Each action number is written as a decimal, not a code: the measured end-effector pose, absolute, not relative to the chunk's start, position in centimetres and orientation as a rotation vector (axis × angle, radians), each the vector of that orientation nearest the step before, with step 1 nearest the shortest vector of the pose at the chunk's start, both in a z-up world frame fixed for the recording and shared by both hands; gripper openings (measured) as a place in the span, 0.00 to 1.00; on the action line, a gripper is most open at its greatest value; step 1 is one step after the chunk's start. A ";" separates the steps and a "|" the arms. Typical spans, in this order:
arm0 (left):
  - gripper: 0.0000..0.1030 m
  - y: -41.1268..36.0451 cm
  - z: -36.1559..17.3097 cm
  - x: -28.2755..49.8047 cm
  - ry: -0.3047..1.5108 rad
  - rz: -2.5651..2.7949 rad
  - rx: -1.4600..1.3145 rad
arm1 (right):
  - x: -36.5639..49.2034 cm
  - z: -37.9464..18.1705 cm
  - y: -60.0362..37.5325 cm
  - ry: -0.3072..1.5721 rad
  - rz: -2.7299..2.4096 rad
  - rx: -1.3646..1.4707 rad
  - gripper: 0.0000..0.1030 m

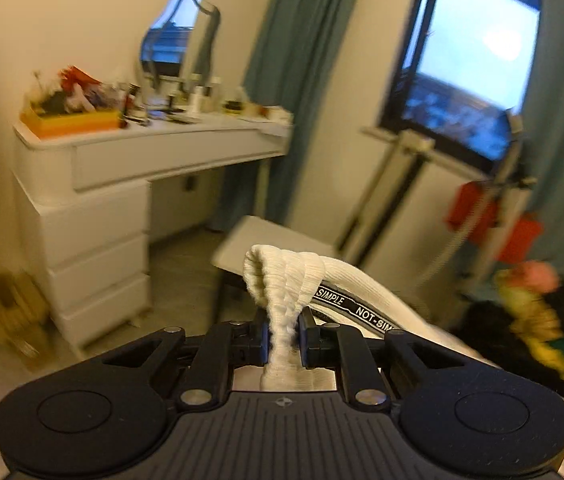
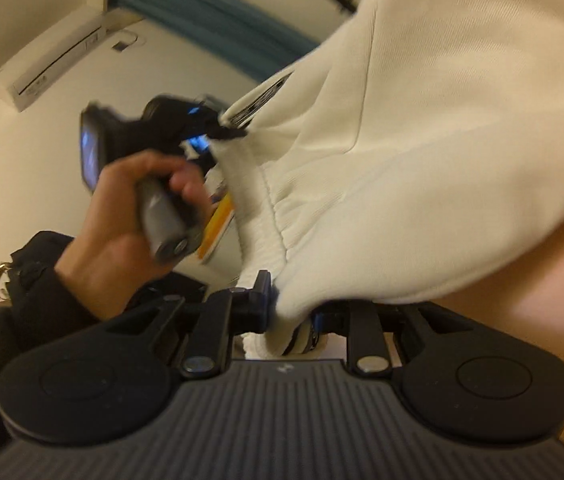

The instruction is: Fold clothes

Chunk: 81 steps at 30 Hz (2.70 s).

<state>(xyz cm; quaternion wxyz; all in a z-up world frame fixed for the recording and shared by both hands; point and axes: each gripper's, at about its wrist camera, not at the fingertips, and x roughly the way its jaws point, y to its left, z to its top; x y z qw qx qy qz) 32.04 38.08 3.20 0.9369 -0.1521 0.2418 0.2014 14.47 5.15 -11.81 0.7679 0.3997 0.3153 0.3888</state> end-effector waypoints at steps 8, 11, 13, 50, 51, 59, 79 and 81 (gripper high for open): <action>0.19 43.3 -3.9 38.4 0.675 0.427 -0.372 | 18.1 -15.1 11.0 0.849 0.836 0.750 0.24; 0.26 43.7 -4.6 38.4 0.698 0.429 -0.363 | 17.9 -13.9 10.7 0.853 0.847 0.729 0.26; 0.40 43.5 -4.3 37.7 0.700 0.420 -0.378 | 17.5 -13.0 10.4 0.852 0.854 0.706 0.33; 0.74 -7.3 -2.3 12.0 0.481 -0.274 0.102 | 2.4 -2.4 -26.8 0.240 0.119 0.324 0.87; 0.75 -8.4 -3.2 12.7 0.481 -0.267 0.132 | 2.7 -2.8 -27.7 0.247 0.118 0.354 0.87; 0.75 -14.4 -10.6 19.3 0.400 -0.154 0.352 | 6.6 -7.4 -31.0 0.334 0.028 0.429 0.87; 0.06 -11.6 -4.1 15.6 0.326 -0.308 0.257 | 8.3 -9.9 -33.5 0.363 -0.042 0.507 0.87; 0.06 -9.9 -3.6 11.3 0.305 -0.342 0.210 | 7.6 -9.3 -33.7 0.359 -0.016 0.538 0.87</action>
